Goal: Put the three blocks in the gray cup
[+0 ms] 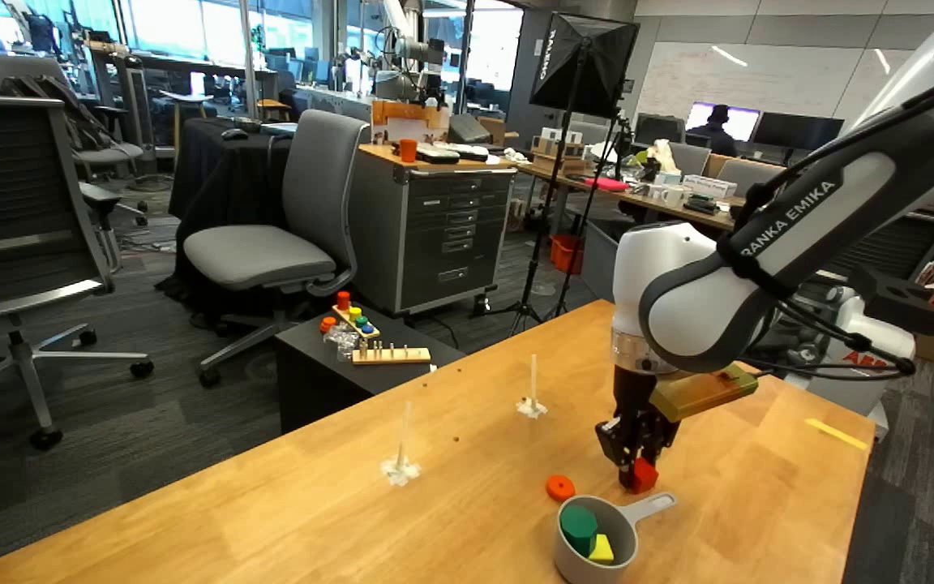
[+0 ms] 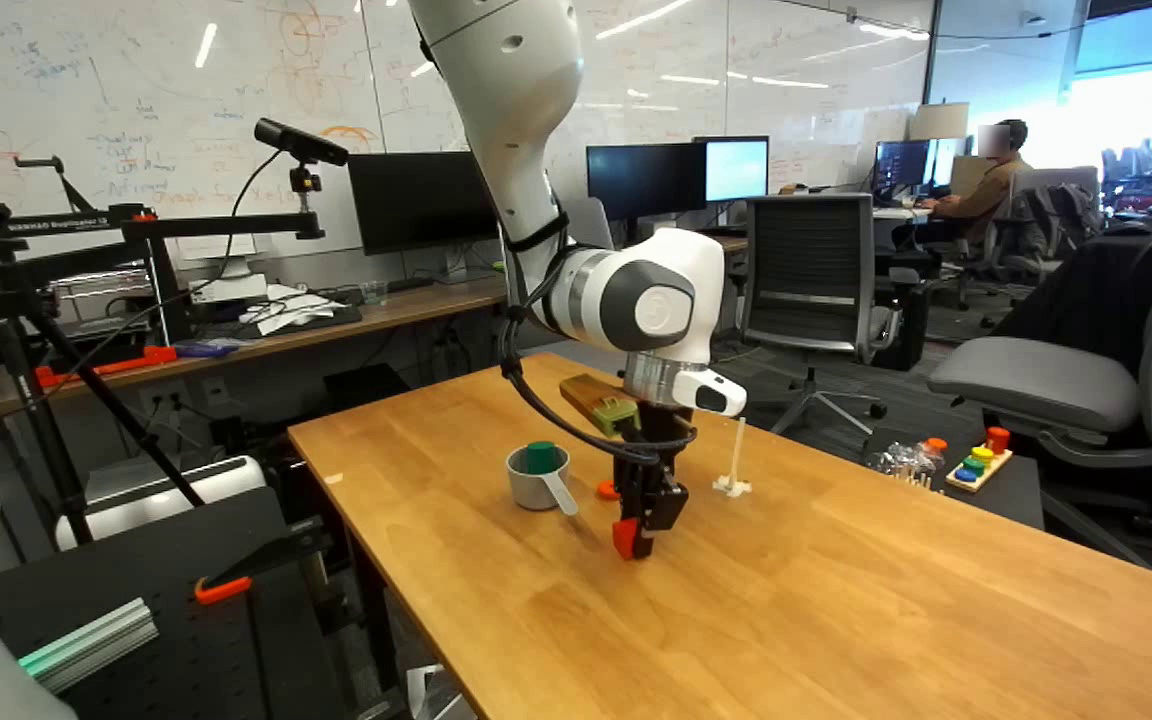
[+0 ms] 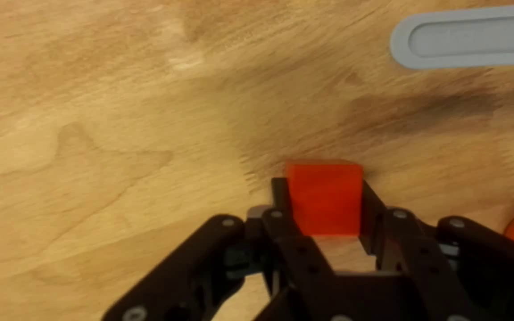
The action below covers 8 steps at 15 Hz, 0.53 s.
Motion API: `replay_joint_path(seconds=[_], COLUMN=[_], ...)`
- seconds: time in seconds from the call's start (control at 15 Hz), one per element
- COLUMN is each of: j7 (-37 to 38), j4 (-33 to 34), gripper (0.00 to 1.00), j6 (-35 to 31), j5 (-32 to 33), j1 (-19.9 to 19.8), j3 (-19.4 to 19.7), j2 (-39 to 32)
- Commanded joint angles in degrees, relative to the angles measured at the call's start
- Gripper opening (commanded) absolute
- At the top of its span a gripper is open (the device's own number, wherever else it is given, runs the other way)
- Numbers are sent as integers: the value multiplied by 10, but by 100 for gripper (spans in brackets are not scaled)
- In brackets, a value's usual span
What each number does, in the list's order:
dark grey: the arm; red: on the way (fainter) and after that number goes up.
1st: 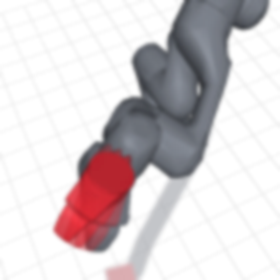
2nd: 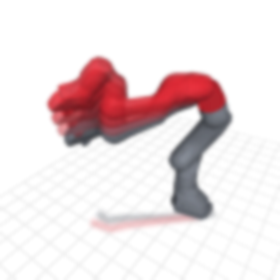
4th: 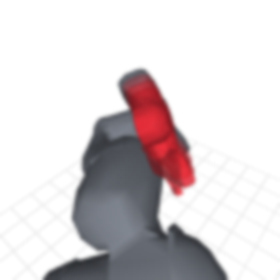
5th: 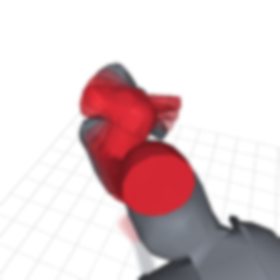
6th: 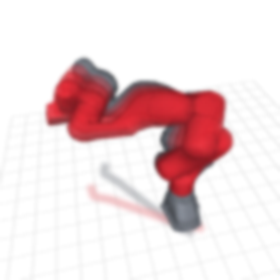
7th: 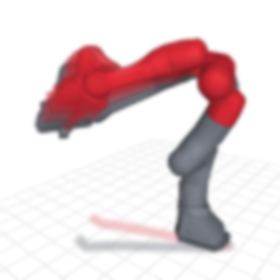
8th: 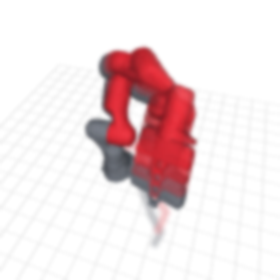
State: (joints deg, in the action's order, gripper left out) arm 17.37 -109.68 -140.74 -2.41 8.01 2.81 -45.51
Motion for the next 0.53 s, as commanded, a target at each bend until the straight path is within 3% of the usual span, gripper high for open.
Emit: replay_joint_path(seconds=[0.0, 0.47], j7=[4, -1], j4=[-12, -14], gripper=[12, 12], j6=[-1, 3], j5=[14, 9], j1=[11, 22], j3=[8, -16], j2=[25, 59])
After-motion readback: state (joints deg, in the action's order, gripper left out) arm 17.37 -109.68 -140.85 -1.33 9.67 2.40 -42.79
